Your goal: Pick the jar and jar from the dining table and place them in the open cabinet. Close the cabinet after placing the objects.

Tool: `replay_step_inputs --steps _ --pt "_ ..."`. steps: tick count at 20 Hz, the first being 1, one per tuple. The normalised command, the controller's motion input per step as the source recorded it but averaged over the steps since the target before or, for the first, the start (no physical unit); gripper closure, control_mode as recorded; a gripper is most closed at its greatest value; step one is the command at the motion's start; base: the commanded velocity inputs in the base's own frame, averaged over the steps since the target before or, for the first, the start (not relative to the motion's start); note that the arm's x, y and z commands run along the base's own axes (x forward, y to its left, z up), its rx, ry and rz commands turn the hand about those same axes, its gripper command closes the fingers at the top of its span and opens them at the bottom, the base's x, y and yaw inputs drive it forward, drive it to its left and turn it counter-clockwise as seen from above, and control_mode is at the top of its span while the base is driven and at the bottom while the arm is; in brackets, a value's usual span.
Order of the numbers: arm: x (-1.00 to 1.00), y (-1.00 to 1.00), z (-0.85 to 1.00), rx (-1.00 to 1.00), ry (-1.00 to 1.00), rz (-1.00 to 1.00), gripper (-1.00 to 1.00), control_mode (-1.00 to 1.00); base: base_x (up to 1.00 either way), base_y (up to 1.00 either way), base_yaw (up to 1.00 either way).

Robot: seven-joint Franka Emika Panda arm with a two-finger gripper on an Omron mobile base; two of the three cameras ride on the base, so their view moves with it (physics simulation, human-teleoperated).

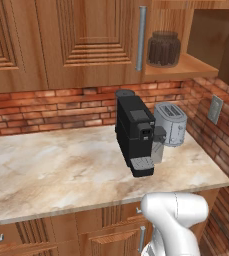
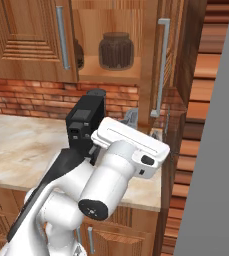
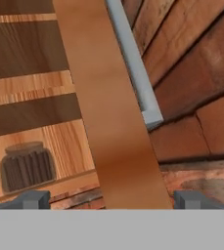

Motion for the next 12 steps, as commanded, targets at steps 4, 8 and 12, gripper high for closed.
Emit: replay_step_inputs --steps 4,8,12 --pt "0.51 0.63 -0.01 -0.03 -0.02 0.06 -1.0 -1.0 0.0 0.0 0.0" --pt "0.72 0.73 0.0 -0.03 -0.02 0.08 -1.0 -1.0 0.0 0.0 0.0" --pt "0.69 0.81 -0.01 -0.01 -0.02 0.13 -1.0 -1.0 0.0 0.0 0.0"
